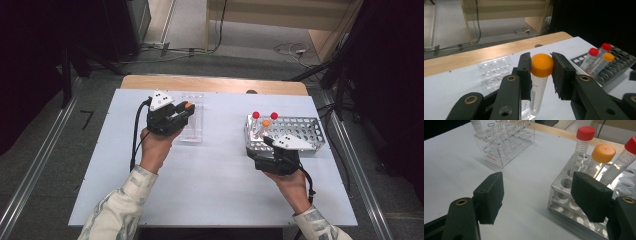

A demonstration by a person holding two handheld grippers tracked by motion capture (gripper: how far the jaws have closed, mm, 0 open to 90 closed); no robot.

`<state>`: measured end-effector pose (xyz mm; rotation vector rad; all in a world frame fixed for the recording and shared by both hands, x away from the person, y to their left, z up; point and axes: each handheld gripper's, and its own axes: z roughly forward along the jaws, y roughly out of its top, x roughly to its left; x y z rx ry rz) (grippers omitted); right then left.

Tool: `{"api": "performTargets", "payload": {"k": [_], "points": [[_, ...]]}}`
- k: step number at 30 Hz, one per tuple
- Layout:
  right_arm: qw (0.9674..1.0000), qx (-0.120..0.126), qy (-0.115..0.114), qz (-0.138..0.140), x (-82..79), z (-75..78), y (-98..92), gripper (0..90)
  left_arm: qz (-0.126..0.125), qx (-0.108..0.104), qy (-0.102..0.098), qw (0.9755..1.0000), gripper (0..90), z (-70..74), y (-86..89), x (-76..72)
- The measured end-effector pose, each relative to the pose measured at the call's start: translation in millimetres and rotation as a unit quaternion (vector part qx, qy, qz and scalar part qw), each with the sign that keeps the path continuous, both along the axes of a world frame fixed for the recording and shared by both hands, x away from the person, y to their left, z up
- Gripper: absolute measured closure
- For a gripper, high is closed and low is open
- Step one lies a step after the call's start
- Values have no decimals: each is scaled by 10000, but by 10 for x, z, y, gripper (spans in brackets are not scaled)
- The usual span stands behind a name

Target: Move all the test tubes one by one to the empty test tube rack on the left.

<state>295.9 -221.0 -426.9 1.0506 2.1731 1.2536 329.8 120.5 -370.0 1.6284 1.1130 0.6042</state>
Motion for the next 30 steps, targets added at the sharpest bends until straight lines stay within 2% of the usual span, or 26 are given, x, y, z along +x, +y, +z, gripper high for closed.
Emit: {"api": "performTargets", "payload": {"k": [3, 9, 13, 15, 18, 23, 30], "points": [[10000, 9, -4, -16, 6, -2, -3, 249, 88, -48, -7, 9999, 698, -12, 37, 86], [10000, 7, 15, -64, 11, -9, -9, 249, 256, -9, 29, 9997, 698, -39, 47, 252], [10000, 19, 11, -72, 10, -8, -11, 250, 318, 46, 59, 9995, 698, -110, 25, 338], [10000, 18, 6, -74, 11, -7, -15, 251, 355, 134, 28, 9993, 698, -135, 13, 361], [10000, 26, -4, -71, 13, -6, -21, 251, 345, 136, 19, 9993, 698, -156, -10, 382], [10000, 33, -5, -75, 13, -5, -22, 252, 336, 258, 88, 9991, 698, -223, -56, 410], [10000, 32, -8, -78, 9, -5, -20, 253, 349, 547, 165, 9978, 696, -388, -144, 427]]}}
